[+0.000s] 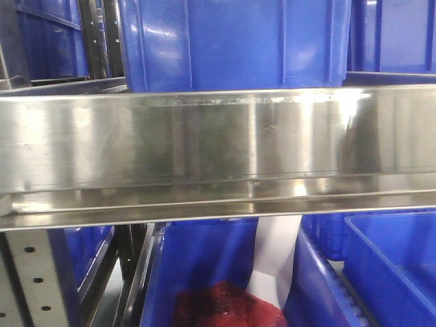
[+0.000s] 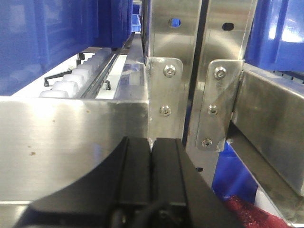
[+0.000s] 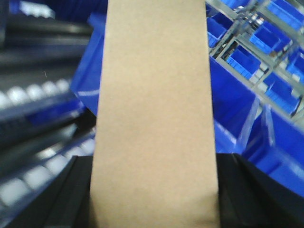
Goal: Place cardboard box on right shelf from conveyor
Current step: 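Swing the held box over the shelf edge with the right gripper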
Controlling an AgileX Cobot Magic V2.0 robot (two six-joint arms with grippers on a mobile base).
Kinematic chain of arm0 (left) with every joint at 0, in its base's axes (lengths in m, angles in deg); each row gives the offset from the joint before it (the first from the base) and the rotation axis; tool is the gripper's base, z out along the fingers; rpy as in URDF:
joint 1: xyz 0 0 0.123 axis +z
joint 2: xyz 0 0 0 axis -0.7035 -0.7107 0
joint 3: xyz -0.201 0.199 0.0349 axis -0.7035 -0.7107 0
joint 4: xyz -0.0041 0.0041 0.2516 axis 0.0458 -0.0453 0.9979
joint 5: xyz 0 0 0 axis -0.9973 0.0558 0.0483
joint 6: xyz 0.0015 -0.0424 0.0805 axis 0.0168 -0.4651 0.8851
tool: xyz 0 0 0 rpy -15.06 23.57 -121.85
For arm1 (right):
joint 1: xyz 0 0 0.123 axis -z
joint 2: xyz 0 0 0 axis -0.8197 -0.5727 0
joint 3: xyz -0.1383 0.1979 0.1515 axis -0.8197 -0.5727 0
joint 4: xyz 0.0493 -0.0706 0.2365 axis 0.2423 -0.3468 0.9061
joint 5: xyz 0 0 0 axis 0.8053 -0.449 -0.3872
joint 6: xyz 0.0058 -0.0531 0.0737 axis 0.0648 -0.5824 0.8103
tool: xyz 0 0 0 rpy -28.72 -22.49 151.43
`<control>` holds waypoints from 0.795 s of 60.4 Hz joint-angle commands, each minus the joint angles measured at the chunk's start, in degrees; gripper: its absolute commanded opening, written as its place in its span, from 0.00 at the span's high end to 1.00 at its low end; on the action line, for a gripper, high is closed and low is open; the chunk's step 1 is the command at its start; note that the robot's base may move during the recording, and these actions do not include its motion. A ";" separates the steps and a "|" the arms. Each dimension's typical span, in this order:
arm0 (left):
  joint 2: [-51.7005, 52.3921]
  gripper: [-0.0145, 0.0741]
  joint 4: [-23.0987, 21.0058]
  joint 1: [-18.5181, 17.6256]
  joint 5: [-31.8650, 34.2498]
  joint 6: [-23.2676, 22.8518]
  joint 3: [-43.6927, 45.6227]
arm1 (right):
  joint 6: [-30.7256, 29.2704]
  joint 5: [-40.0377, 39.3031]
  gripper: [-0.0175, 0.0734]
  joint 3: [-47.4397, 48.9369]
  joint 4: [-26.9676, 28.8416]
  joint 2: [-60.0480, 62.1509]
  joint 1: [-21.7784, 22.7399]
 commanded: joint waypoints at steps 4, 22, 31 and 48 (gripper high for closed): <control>0.83 0.97 -0.34 0.01 4.87 0.01 -0.47 | -14.10 -5.52 0.67 3.51 -0.57 -5.40 -1.97; 0.83 0.97 -0.34 0.01 4.87 0.01 -0.47 | -33.70 -4.04 0.67 3.01 -0.57 -13.85 -3.91; 0.83 0.97 -0.34 0.01 4.87 0.01 -0.47 | -37.30 -4.37 0.67 3.01 -0.57 -16.52 -3.91; 0.83 0.97 -0.34 0.01 4.87 0.01 -0.47 | -38.24 -10.16 0.67 0.01 -0.57 -19.68 -3.91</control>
